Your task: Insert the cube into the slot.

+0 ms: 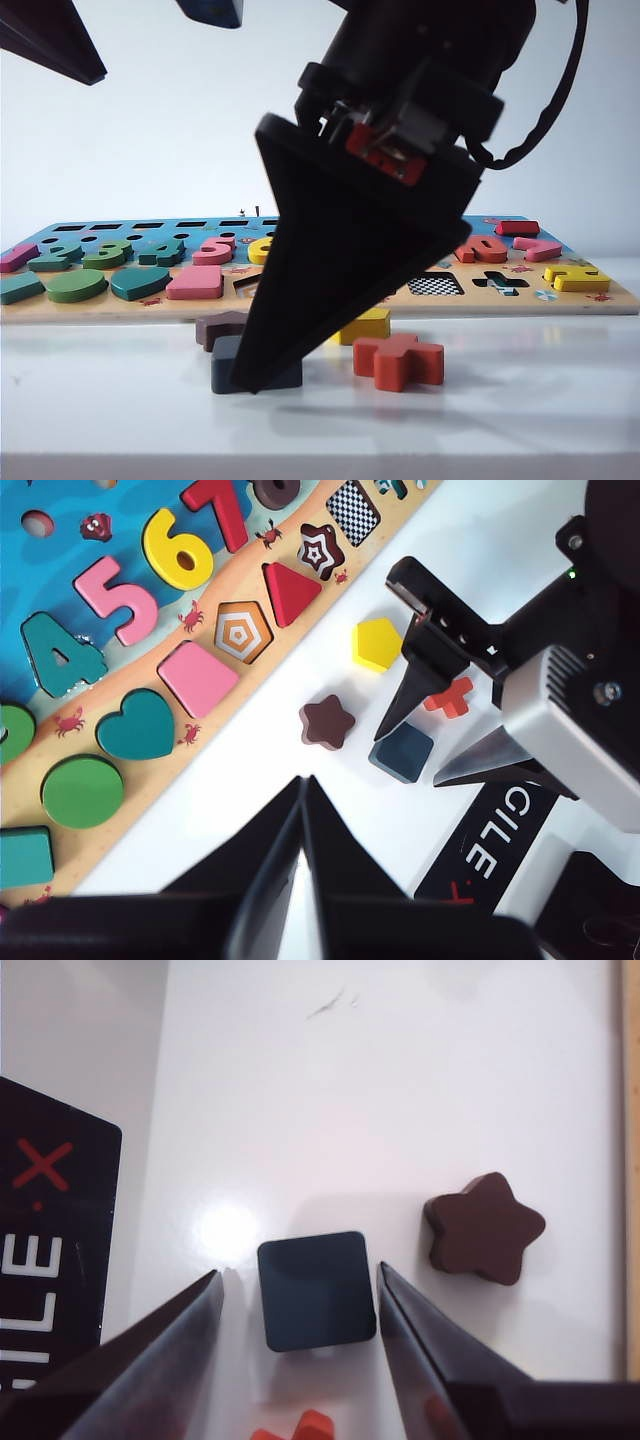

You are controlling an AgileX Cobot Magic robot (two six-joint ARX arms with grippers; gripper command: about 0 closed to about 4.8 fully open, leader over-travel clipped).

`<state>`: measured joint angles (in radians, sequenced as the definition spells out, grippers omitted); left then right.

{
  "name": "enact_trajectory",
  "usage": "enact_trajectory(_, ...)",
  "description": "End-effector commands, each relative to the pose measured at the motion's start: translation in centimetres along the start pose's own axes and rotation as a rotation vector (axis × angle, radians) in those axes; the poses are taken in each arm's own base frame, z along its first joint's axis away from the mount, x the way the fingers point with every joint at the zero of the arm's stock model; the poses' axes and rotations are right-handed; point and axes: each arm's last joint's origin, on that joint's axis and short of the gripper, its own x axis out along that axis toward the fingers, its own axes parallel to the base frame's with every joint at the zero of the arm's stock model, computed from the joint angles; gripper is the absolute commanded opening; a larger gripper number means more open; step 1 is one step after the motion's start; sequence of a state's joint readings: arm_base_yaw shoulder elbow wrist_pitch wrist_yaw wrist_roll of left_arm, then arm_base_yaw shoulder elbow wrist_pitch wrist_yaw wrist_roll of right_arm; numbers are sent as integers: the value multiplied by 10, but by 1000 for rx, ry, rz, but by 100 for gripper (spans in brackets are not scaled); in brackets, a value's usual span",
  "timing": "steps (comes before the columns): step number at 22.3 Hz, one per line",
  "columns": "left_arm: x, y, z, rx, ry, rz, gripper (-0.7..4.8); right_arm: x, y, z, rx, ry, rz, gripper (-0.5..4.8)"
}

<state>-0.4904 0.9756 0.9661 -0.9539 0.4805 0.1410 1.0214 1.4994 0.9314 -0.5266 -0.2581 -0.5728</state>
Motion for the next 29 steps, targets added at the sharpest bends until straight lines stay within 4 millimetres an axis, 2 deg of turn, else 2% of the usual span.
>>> enact_trajectory(1, -1, -1, 2, 8, -18, -2, 17, -1, -1, 3, -6, -20, -13, 284)
enact_trajectory(3, -1, -1, 2, 8, -18, -2, 17, -1, -1, 2, -6, -19, -13, 268)
enact_trajectory(5, -1, -1, 2, 8, -18, -2, 17, -1, -1, 2, -6, -19, -13, 228)
enact_trajectory(21, -1, -1, 2, 8, -18, -2, 17, -2, -2, 2, -6, -1, -43, 199)
enact_trajectory(24, -1, -1, 2, 8, -18, -2, 17, -2, -2, 2, -6, -2, -43, 123)
enact_trajectory(29, -1, -1, 2, 8, -18, -2, 17, -4, -2, 3, -8, -7, -48, 112)
